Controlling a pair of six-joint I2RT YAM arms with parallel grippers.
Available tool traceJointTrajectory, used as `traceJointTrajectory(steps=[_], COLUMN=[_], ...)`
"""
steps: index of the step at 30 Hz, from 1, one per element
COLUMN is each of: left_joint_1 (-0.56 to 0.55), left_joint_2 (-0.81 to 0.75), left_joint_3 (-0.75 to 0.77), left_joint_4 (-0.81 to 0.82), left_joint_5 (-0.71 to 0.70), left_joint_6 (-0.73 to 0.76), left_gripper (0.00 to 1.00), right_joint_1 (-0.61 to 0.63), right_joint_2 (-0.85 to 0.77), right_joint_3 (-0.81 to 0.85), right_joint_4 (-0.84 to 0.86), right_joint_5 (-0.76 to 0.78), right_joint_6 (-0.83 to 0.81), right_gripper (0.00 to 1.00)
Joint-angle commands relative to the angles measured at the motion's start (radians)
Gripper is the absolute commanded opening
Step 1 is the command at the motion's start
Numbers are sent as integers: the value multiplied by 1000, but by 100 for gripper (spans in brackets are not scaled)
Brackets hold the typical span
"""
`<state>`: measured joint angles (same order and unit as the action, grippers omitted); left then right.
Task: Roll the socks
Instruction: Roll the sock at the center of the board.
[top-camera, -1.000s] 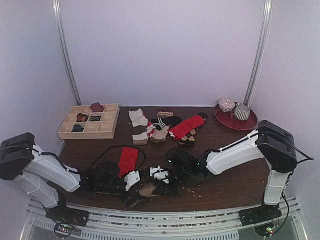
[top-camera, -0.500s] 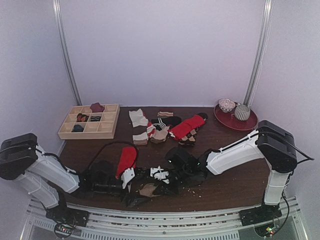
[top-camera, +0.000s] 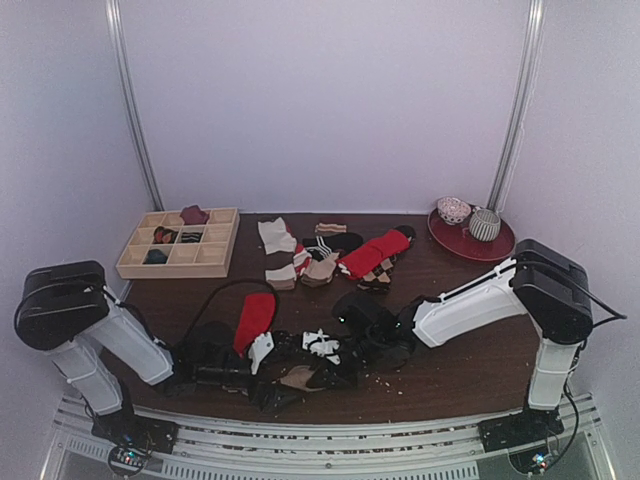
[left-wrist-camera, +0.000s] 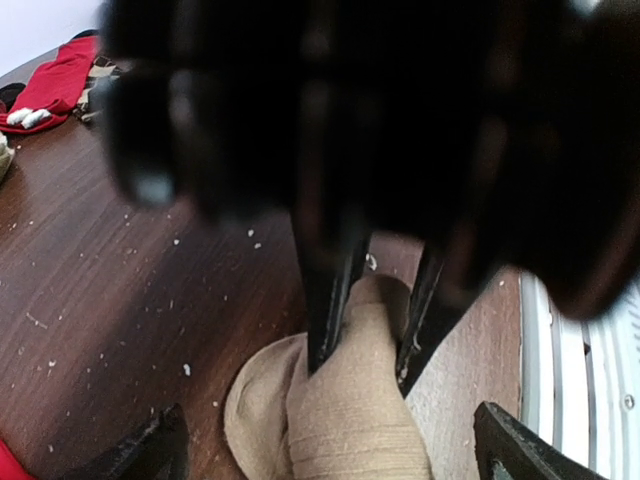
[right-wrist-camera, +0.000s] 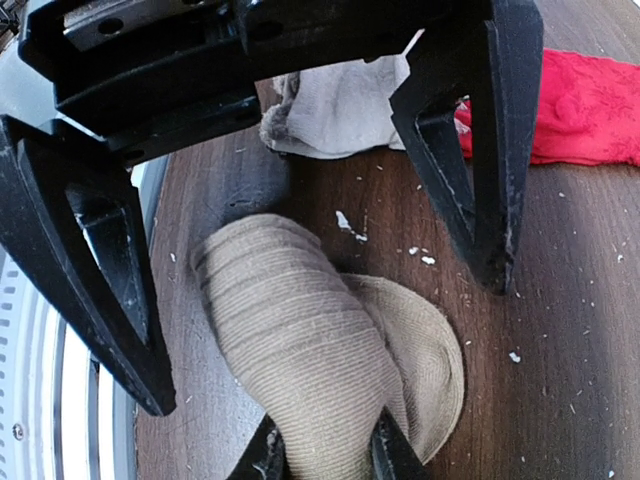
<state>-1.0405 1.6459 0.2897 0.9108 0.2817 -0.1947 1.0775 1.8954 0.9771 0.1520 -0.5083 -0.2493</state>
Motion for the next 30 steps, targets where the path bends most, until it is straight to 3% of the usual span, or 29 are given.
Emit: traceJointTrajectory(steps=[1,15,30], left_joint_1=[12,66,68], left_joint_2=[65,-23,119], left_joint_3=[59,-30,33], left_joint_4=[39,-7,73], left_joint_5=[59,45,154], left_joint_6=[-39,-60,-87], left_gripper=[98,97,93], right_joint_1=[-2,-14,-17], right_joint_2=[96,94,91], right_joint_3=[-60,-74,-81], right_joint_4=[-236,-232,-231], right_joint_5=[96,123,135], right_joint_6=[-7,13,28], right_gripper=[21,21,21])
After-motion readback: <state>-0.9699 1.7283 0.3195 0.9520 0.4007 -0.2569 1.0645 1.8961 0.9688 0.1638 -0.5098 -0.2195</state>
